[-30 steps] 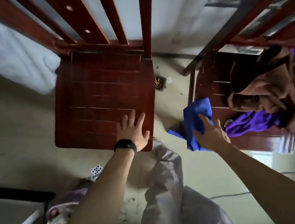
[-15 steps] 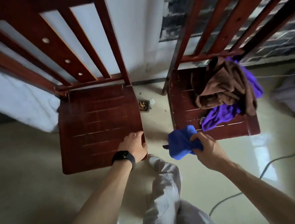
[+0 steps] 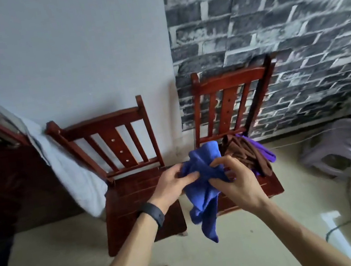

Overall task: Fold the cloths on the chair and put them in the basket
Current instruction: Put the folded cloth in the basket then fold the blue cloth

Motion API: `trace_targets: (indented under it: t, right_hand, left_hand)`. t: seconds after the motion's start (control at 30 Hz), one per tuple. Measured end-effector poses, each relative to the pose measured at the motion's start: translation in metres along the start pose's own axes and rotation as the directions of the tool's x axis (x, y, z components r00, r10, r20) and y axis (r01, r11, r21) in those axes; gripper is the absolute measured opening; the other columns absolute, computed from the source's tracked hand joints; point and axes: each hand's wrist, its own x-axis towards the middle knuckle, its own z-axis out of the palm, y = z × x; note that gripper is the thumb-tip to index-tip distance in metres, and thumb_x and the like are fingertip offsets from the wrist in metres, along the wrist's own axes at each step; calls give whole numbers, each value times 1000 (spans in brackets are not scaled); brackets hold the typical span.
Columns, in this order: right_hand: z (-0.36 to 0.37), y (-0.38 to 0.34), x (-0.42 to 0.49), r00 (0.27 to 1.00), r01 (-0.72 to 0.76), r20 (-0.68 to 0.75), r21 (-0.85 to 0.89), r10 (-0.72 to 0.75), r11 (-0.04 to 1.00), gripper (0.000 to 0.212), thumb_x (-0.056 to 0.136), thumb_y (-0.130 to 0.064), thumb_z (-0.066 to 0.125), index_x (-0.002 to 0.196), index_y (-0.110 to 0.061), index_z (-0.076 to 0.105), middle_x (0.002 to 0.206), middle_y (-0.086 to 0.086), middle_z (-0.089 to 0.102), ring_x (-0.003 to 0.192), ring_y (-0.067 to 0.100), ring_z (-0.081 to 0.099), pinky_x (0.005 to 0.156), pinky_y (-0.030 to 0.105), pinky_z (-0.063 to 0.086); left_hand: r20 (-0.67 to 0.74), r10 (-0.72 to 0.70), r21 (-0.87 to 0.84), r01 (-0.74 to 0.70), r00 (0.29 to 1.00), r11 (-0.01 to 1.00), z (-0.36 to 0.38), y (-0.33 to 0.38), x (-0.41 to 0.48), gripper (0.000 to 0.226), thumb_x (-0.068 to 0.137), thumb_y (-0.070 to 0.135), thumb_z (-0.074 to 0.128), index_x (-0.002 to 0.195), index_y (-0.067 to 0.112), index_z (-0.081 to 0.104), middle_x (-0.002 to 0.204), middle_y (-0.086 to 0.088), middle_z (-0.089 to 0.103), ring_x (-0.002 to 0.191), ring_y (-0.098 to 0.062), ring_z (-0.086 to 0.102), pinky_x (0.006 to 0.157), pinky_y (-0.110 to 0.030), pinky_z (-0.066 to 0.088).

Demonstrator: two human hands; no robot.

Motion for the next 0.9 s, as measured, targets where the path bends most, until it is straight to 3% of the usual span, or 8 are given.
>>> trace_targets:
  t: [0.1, 0.2, 0.3, 0.43, 0.57, 0.7, 0.8, 0.9]
  right_hand:
    - [-7, -40, -2, 1000, 17, -22, 206, -12, 978, 16, 85, -20, 76, 92, -29, 65, 73, -9, 63, 57, 6, 59, 55, 20, 43]
    - [-8, -69, 3, 990, 79, -136, 243, -47, 967, 13, 88, -24, 74, 84, -26, 62, 58, 2, 52, 47, 14, 44, 50, 29, 37]
    - [-7, -98, 11, 960, 126, -273, 232, -60, 964, 28, 84, -20, 77, 100, -35, 60, 80, -1, 59, 61, 14, 56, 60, 33, 50]
    - [-10, -134, 28, 972, 141, -225, 330, -67, 934, 59, 82, -9, 78, 131, -30, 52, 95, 4, 62, 79, 15, 66, 73, 33, 57]
    - [-14, -163, 36, 985, 125, -163, 404, -63, 906, 50, 82, -2, 76, 127, -17, 61, 108, 10, 72, 100, 23, 71, 84, 35, 59]
    - [-20, -181, 34, 971, 186, -197, 283, -133, 941, 15, 84, -6, 73, 95, -16, 68, 87, 17, 70, 79, 21, 67, 75, 44, 57]
    - [-21, -182, 37, 940, 228, -291, 151, -177, 962, 12, 86, -13, 73, 86, -21, 64, 69, 0, 58, 59, 9, 55, 53, 26, 49]
    - [-20, -178, 36, 918, 223, -332, -20, -217, 975, 13, 85, -26, 74, 85, -32, 63, 67, -10, 62, 59, 7, 57, 54, 18, 44]
  left_hand:
    - [-108, 155, -7, -157, 982, 988, -28, 50, -16, 30, 76, 13, 81, 103, 19, 69, 101, -5, 75, 99, -24, 70, 94, -45, 54]
    - [-119, 246, 5, -247, 962, 969, -52, 93, -34, 26, 74, 12, 82, 95, 18, 67, 91, -5, 73, 89, -22, 70, 88, -48, 53]
    - [-50, 297, 70, -293, 954, 954, -75, 122, -50, 31, 76, 16, 81, 103, 20, 68, 96, -2, 74, 92, -21, 71, 87, -44, 54]
    - [-47, 349, 52, -347, 936, 937, -101, 153, -63, 39, 77, 9, 81, 112, 18, 67, 102, -3, 74, 95, -20, 70, 82, -35, 57]
    - [34, 347, 56, -349, 937, 936, -122, 173, -75, 39, 78, 7, 79, 114, 13, 64, 96, -2, 71, 85, -17, 69, 63, -29, 54]
    - [-17, 402, 420, -358, 916, 834, -143, 175, -72, 24, 77, 27, 82, 92, 12, 72, 79, 4, 67, 73, -10, 60, 72, -30, 47]
    - [-66, 464, 655, -312, 883, 688, -158, 169, -75, 22, 74, 41, 81, 81, 23, 71, 71, 12, 66, 66, -5, 58, 67, -22, 44]
    - [-99, 509, 767, -260, 855, 586, -168, 164, -85, 17, 77, 44, 77, 81, 29, 70, 71, 13, 66, 69, -4, 60, 67, -22, 47]
